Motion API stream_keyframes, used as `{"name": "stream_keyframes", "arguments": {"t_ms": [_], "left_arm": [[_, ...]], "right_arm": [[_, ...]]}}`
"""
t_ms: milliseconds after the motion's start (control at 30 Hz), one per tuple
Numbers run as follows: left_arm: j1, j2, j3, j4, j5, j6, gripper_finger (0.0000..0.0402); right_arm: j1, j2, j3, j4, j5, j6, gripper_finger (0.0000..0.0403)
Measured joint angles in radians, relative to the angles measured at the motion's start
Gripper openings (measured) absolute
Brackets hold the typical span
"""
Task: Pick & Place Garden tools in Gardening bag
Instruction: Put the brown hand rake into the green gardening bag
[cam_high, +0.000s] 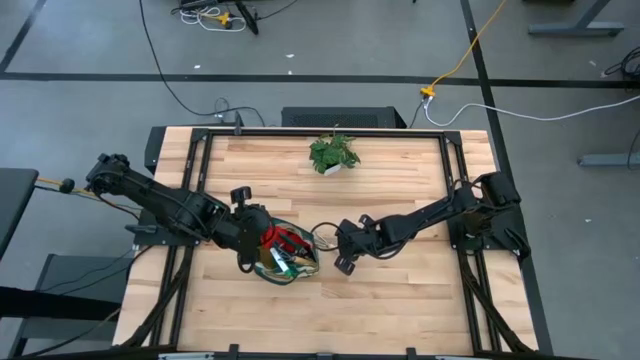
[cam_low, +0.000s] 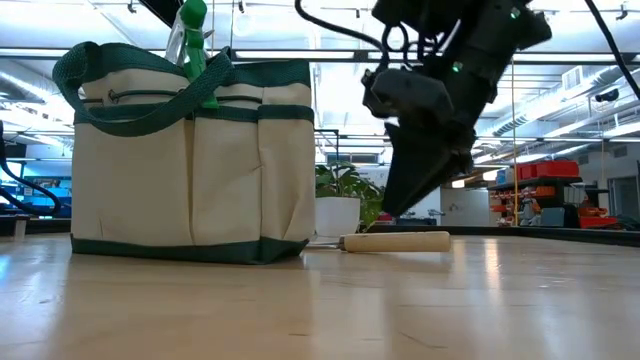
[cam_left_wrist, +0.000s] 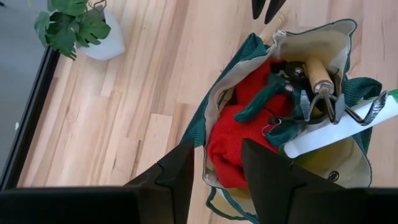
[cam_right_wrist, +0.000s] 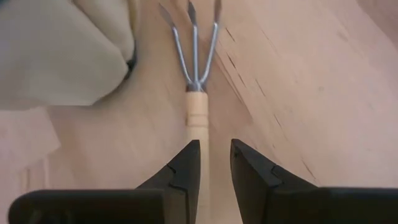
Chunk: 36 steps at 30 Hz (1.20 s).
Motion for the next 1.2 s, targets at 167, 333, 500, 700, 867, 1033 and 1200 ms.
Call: {"name": "stream_keyframes", "arguments": {"t_ms": [167,333,500,700,867,1033,1200], "left_arm": [[0.000,0.000,0.000,0.000,0.000,0.000,0.0140],[0.000,0.000,0.000,0.000,-0.003,0.001,0.0140],[0.000,0.000,0.000,0.001,-0.003,0.001,0.0140],[0.000,0.000,0.000,0.002,-0.003,0.001,0.0140],[0.000,0.001,-0.001,-0.001,-0.003,0.001,0.0140],[0.000,0.000,-0.001,0.001,-0.003,0.001,0.0140],[0.000,0.000,-0.001,0.000,-0.003,0.001,0.0140]], "right_arm": [[0.000,0.000,-0.020,0.013,-0.004,0.032,0.0086],[0.000,0.000,-0.020,0.049,-0.025,0.009,0.0086],[0.000,0.001,-0.020,0.072,-0.026,0.001,0.0086],[0.001,0.038,-0.021,0.098,-0.029,-0.017,0.0093],[0.001,0.054,-0.022,0.116,-0.051,-0.018,0.0101],[0.001,0.067,-0.021,0.132,-0.051,-0.025,0.0103],[0.001,0.100,-0.020,0.163,-0.046,-0.030,0.0104]]}}
